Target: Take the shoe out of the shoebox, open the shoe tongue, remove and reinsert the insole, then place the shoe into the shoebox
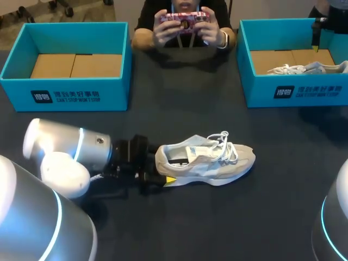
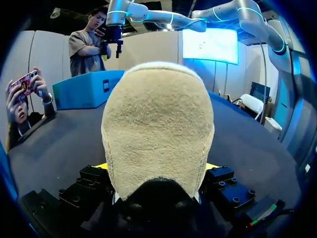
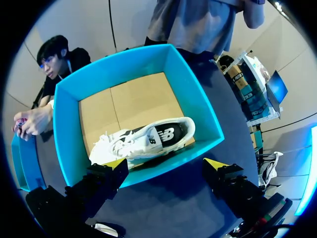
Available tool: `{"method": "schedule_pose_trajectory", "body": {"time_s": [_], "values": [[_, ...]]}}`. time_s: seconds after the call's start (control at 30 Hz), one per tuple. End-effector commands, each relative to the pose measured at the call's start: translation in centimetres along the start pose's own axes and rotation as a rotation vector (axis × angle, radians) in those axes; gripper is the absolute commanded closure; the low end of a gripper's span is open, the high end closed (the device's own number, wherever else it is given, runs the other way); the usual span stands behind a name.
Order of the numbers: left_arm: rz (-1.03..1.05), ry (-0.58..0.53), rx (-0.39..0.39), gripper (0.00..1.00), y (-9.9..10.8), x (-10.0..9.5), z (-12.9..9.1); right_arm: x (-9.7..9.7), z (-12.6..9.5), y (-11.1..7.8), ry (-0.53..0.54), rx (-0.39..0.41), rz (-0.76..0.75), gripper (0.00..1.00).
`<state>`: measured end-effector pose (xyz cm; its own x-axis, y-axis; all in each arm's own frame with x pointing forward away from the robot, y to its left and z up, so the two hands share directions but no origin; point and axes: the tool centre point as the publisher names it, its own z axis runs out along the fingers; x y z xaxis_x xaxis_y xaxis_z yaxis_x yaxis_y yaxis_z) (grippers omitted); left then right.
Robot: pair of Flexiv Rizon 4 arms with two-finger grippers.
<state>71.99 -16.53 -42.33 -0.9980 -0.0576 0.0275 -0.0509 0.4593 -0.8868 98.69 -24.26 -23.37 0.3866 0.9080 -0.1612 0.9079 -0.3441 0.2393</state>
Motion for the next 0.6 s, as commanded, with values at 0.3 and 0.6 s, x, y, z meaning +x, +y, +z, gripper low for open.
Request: {"method": "schedule_pose_trajectory", "body": {"time_s": [0.3,0.6], "values": [[0.014,0.039,-0.043,1.00,-0.35,-0.91,-0.13,-0.03,-0.01,-0.12,0.001,-0.003,0.001,0.00],[0.013,0.039,-0.046,1.00,-0.38,-0.93,-0.08,-0.03,-0.01,-0.12,0.001,-0.003,0.001,0.00]]}}
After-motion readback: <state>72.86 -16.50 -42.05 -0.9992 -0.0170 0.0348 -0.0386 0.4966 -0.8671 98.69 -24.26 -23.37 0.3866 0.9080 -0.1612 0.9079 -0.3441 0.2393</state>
